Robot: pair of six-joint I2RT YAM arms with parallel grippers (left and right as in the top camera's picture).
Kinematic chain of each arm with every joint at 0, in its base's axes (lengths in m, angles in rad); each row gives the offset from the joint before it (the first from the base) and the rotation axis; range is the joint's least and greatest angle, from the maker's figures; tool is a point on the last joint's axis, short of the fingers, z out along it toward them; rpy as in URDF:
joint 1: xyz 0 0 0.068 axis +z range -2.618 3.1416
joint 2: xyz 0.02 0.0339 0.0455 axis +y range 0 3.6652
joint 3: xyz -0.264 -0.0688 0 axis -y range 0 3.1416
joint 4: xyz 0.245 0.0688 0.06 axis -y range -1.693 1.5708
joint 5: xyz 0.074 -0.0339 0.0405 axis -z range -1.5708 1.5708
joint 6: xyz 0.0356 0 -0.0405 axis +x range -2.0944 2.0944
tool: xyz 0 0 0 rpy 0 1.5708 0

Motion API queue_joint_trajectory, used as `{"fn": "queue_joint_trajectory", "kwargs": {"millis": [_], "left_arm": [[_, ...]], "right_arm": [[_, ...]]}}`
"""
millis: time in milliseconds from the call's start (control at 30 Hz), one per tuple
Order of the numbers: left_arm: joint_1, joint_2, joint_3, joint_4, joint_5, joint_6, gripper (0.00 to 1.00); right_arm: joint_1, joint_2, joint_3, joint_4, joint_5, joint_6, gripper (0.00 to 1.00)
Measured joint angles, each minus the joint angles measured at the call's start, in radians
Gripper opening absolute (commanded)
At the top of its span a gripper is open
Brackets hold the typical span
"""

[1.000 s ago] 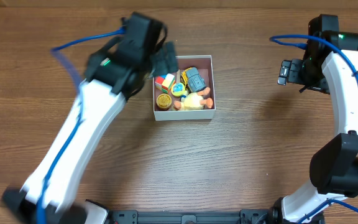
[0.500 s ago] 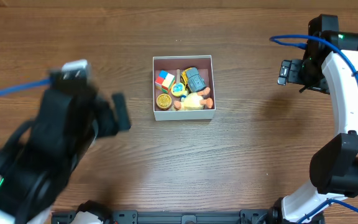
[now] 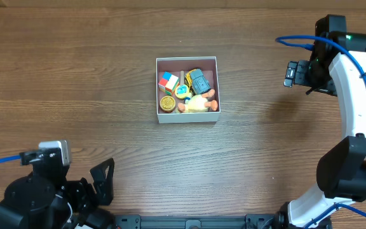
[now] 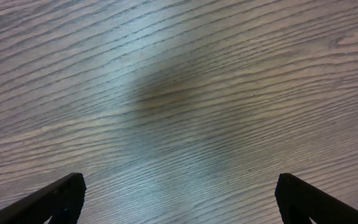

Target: Pack container

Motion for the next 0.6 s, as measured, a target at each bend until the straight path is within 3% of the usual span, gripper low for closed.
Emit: {"fn": "queue_joint_trajectory", "kwargs": {"millis": [300, 600], "left_arm": [[0.000, -0.002, -0.066, 0.033, 0.008, 0.038, 1.00], [0.034, -0.007, -0.331, 0.370, 0.061, 0.187, 1.00]], "right_arm": [[0.000, 0.000, 0.000, -0.001, 0.000, 0.000, 1.00], [0.000, 0.000, 0.000, 0.000, 0.000, 0.000, 1.00]]}}
